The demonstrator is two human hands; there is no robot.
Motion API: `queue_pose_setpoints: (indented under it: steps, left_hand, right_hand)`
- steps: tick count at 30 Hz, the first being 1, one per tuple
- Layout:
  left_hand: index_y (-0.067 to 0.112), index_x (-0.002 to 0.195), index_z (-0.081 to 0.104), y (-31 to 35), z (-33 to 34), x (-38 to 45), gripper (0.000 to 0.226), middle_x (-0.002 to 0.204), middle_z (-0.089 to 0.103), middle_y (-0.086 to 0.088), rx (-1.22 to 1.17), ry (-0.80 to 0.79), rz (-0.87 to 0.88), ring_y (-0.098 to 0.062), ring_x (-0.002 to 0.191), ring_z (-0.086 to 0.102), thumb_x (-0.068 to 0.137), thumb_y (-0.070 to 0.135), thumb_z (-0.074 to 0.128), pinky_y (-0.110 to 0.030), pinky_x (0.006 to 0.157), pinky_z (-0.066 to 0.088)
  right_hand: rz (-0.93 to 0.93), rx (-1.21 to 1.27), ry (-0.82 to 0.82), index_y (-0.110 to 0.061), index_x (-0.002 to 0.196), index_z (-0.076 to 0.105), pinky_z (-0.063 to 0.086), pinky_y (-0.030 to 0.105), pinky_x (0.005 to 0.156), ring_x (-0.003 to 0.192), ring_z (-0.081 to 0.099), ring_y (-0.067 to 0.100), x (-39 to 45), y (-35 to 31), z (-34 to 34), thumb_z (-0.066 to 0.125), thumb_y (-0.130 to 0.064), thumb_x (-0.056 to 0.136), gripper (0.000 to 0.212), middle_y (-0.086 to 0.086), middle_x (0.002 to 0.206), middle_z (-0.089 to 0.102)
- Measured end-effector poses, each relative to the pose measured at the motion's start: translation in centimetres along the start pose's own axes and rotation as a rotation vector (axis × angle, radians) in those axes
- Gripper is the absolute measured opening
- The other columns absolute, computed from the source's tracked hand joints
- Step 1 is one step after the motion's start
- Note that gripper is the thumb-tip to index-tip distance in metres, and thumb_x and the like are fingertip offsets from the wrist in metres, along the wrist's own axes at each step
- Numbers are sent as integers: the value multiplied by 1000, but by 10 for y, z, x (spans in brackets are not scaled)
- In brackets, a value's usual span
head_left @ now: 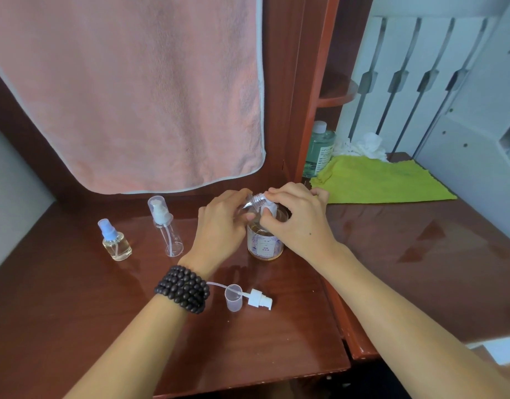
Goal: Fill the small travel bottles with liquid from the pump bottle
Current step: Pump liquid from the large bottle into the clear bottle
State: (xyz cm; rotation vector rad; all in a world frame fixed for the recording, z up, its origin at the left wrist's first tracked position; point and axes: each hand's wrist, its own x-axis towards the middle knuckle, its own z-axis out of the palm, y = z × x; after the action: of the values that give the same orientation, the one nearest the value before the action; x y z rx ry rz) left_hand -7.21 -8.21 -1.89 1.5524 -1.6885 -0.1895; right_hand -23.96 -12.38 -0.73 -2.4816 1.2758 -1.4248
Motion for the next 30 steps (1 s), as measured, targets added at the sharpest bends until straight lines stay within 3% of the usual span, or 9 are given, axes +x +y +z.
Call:
queue_pose_setpoints:
  steps: [25, 30]
  left_hand:
    - [36, 117, 55, -2, 1, 1, 36, 104, 64, 9, -28, -7, 0, -22, 98, 64, 82, 29, 59, -54, 86, 52]
    - [35, 119, 57, 0, -6, 7, 36, 106, 65, 11, 4, -6, 10, -21, 101, 64, 83, 32, 59, -54, 88, 51]
  right_hand:
    - [4, 0, 18, -23, 88, 80, 28, 40, 86, 88, 64, 6, 2, -1, 2, 69, -29, 75, 18, -12, 91, 71]
    - [-10, 19, 20, -24, 94, 80, 28, 40, 88, 95, 64, 5, 4, -3, -3, 68, -30, 76, 22, -13, 99, 71]
